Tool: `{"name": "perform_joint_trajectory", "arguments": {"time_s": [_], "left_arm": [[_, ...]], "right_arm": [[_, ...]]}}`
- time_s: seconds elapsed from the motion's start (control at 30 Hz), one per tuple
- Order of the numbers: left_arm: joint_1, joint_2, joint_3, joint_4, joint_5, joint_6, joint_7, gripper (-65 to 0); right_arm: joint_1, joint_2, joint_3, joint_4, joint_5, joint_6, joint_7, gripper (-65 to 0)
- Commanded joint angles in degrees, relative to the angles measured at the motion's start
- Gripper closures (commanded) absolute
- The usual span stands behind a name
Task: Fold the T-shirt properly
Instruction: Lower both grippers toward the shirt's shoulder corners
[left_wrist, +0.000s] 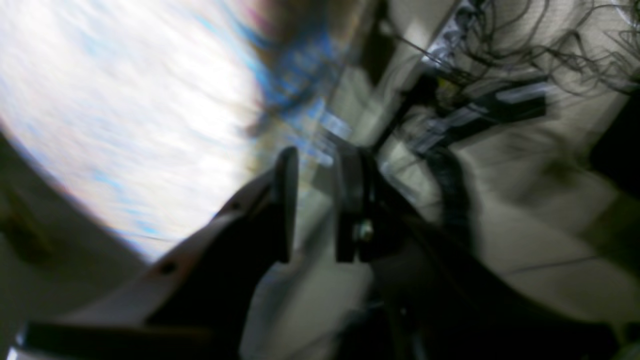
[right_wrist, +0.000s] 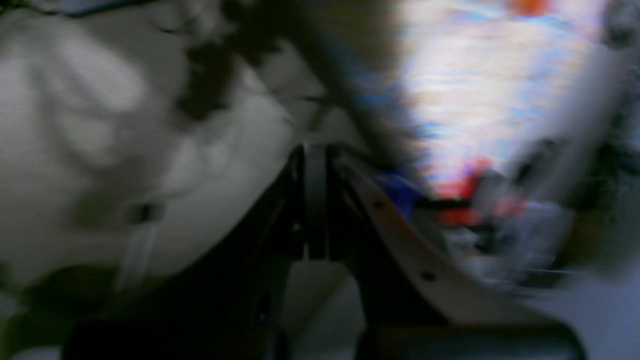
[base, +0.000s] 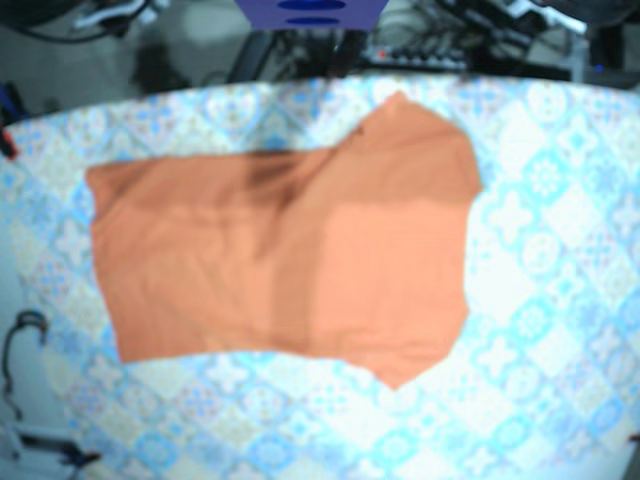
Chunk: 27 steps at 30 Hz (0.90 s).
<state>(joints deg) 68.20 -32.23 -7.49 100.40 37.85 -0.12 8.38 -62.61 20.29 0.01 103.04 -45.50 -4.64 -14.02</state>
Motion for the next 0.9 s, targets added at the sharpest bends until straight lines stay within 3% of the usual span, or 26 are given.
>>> {"name": "perform_joint_trajectory", "arguments": {"time_s": [0.0, 0.2, 0.4, 0.6, 0.73, 0.87], "left_arm": [[1.38, -0.52, -1.52, 2.59, 1.23, 0.69, 0.10, -12.7], [0.15, -0.70, -6.01, 8.22, 9.67, 0.43, 0.10, -12.7], [-5.22, -2.37, -5.83, 8.22, 15.39, 0.16, 0.19, -12.8], [-11.28, -2.37, -2.76, 8.22, 19.08, -5.81, 0.19, -12.9], [-14.97, -2.37, 1.46, 8.22, 23.47, -6.34, 0.10, -12.9], [-18.14, -3.77, 8.06, 8.22, 26.29, -8.01, 0.10, -13.7]], "right_arm": [[-0.73, 0.15, 0.03, 2.67, -2.55, -0.59, -0.53, 0.0], [3.22, 0.23, -0.32, 5.31, -18.81, -0.23, -1.41, 0.0], [10.52, 0.32, 0.03, 5.22, -18.99, -0.23, 1.49, 0.0], [17.29, 0.58, 0.03, 4.87, -18.29, -0.15, 3.78, -0.7], [20.81, 2.52, 0.12, 4.78, -13.01, 2.93, 3.52, -6.7], [21.86, 3.75, 0.12, 3.81, -10.81, 3.37, 3.52, -11.9]]}}
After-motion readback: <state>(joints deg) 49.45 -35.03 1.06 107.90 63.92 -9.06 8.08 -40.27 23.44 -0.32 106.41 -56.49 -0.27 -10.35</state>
